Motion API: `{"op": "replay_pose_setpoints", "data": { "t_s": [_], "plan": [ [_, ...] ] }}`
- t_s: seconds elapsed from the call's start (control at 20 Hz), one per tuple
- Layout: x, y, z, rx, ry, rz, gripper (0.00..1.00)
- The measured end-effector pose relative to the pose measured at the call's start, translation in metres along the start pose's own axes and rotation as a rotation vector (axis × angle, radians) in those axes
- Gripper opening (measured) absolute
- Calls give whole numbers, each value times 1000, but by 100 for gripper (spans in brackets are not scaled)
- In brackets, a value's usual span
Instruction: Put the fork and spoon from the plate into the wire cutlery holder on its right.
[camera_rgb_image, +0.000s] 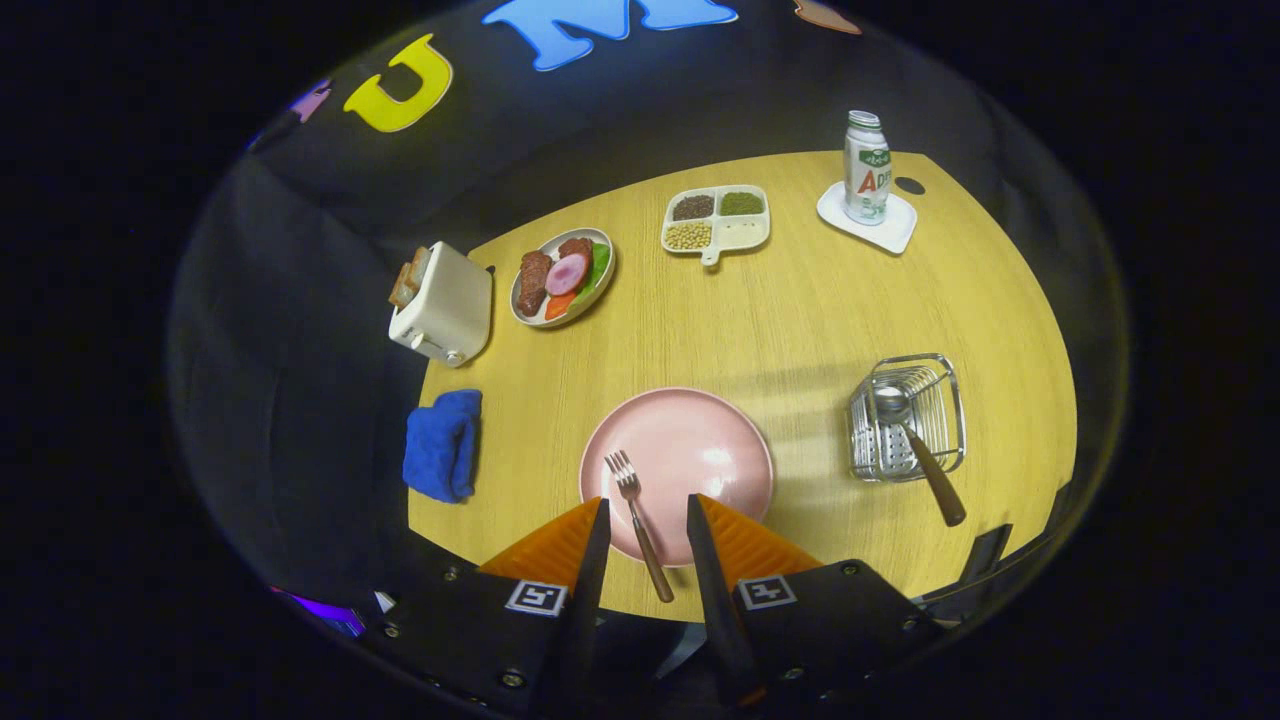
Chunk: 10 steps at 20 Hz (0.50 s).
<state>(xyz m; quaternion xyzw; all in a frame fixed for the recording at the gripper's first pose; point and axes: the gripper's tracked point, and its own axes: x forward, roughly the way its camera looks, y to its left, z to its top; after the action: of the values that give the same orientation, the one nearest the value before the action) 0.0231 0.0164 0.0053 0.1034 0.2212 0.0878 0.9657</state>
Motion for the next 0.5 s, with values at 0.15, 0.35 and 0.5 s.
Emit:
{"op": "replay_pose_setpoints", "data": {
  "t_s": [0.15,0.35,0.5],
  "plan": [
    [17,8,-11,-77,3,-11,48],
    [45,15,-33,-178,39,-14,48],
    [65,19,-50,-228,70,-16,48]
  ]
}}
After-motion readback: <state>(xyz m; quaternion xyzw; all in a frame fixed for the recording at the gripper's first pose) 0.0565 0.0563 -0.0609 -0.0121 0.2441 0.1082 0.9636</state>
